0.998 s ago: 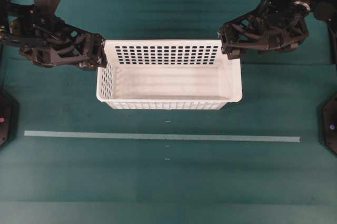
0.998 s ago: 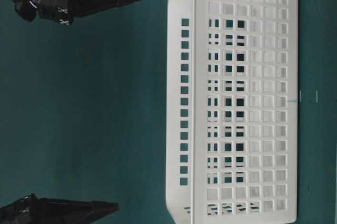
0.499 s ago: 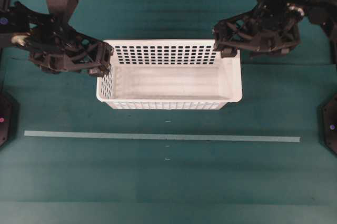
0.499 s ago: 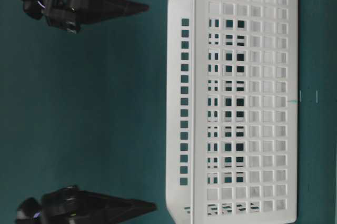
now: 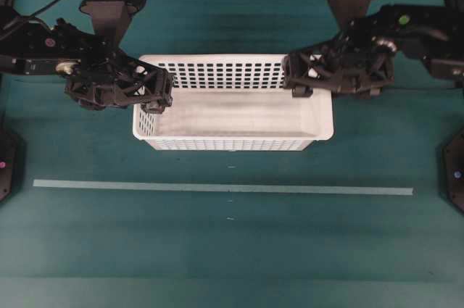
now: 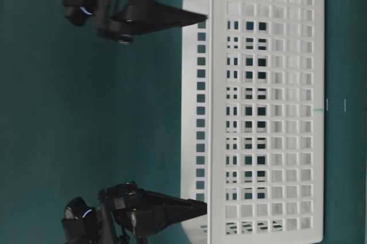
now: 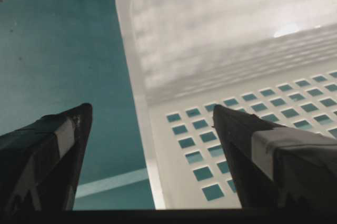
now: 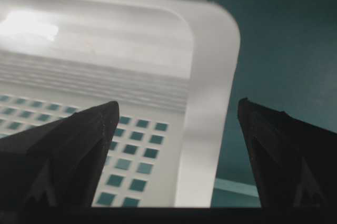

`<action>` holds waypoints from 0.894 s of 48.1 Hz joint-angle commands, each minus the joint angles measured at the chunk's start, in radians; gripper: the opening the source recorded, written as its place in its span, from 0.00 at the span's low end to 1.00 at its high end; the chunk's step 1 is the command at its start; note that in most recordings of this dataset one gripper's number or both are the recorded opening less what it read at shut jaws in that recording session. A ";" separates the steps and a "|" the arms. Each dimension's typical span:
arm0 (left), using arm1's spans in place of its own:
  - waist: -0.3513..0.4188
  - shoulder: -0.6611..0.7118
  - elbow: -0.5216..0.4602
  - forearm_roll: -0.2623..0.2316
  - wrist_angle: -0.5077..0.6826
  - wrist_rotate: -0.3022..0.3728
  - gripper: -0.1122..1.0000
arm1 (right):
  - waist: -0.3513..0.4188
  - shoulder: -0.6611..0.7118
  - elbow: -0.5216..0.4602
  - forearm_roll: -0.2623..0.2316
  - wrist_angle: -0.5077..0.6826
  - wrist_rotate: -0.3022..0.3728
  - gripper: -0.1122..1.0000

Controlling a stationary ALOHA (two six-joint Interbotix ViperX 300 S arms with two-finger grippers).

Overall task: Lift the white basket with both hands.
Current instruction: 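Lower both grippers over the basket's end walls, straddling the rims, then close both grippers on the basket's end rims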

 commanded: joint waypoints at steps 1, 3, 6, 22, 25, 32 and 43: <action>0.005 0.002 0.002 0.003 -0.011 -0.002 0.93 | 0.011 0.015 0.012 0.003 -0.014 0.005 0.94; 0.005 0.008 0.011 0.003 -0.021 -0.002 0.93 | 0.011 0.021 0.020 0.003 -0.026 0.011 0.94; 0.005 0.020 0.023 0.003 -0.043 -0.002 0.93 | 0.011 0.025 0.032 0.003 -0.054 0.020 0.94; 0.005 0.052 0.032 0.003 -0.107 0.000 0.93 | 0.011 0.034 0.067 0.002 -0.158 0.069 0.94; 0.005 0.051 0.032 0.003 -0.109 -0.002 0.93 | 0.011 0.034 0.069 0.002 -0.156 0.069 0.94; 0.005 0.052 0.034 0.003 -0.118 0.000 0.93 | 0.011 0.034 0.071 0.002 -0.156 0.069 0.94; 0.005 0.052 0.034 0.003 -0.170 0.002 0.82 | 0.017 0.043 0.069 0.005 -0.123 0.074 0.83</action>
